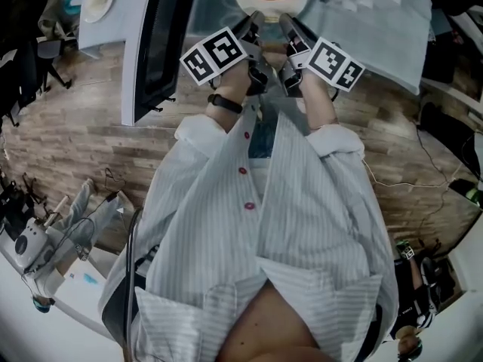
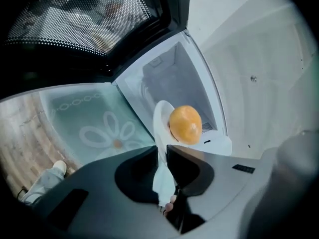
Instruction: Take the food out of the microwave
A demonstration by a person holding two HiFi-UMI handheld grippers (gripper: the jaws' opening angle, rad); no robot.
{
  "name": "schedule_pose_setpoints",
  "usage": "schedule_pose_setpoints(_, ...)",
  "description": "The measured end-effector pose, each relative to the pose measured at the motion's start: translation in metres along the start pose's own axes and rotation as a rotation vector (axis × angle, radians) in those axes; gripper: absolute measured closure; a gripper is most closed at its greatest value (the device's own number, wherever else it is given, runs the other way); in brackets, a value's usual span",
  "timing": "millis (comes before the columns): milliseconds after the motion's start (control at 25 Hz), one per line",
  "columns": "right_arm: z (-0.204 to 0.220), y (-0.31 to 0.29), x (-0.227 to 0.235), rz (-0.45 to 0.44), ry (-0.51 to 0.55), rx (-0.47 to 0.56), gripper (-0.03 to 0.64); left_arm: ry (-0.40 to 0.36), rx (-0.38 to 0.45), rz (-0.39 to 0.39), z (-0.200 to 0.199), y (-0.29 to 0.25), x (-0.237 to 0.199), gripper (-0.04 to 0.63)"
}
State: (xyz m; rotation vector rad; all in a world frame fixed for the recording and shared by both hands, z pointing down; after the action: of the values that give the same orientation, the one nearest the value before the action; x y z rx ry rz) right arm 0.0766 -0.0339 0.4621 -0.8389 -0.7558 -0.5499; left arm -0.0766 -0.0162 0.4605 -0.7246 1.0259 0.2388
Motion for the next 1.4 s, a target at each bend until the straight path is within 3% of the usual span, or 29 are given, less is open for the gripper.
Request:
schedule_pose_setpoints(480, 0.007, 0.029, -0.023, -0.072, 0.003, -0.010, 0.535, -0.011, 0.030, 0.032, 0.011, 0.035, 0.023, 0.537)
schedule_pose_setpoints(1000, -0.002, 0.070, -0.041, -0.162, -0.030, 0.036, 0.551, 0.025, 0.039, 0.119, 0.025, 0.055, 0.057, 0.538)
schedule_pose_setpoints(1400, -0.022, 0.100, -0.066, -0.312, -0.015, 0.106, 0.566, 0.029, 0.073, 0.222, 0.026, 0.072, 0.095, 0.547)
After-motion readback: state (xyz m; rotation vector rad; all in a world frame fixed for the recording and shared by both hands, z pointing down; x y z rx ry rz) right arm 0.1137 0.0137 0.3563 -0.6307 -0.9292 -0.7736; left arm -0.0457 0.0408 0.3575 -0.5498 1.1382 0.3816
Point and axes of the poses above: the fingertips, and each gripper's own axes: y backward along the fingers, x to its right, z out of its underside, the point moved 7 cm from there along y, backward along the fingers, and after that the axes turned 5 degrees about -x, right-handed, at the moved point
